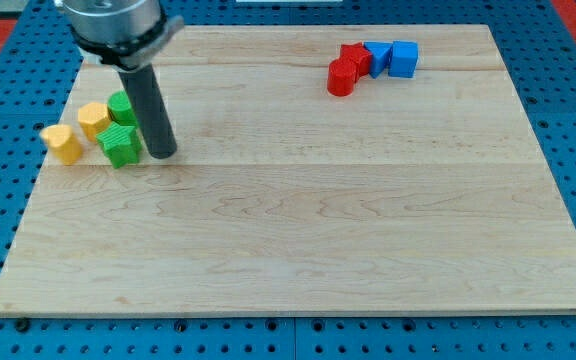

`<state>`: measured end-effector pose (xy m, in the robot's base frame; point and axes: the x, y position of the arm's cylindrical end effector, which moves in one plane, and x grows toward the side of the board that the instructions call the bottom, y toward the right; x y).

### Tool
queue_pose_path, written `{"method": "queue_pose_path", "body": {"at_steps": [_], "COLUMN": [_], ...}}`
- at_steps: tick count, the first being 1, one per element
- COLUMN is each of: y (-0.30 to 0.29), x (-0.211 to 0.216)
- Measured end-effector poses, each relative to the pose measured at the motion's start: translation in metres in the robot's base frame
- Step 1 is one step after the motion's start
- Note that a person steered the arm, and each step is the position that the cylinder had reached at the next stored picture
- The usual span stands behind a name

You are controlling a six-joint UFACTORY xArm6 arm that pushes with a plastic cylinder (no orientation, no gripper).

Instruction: Move the yellow heart to the bottom left side of the yellow hexagon

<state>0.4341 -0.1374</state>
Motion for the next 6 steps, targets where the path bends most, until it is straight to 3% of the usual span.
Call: {"method": "queue_pose_path", "body": {"at_steps": [2,3,4,6], "y": [-0.004,-0.053,-0.163,-0.158], "x": [0.011,0.056,0.047,0.010]}}
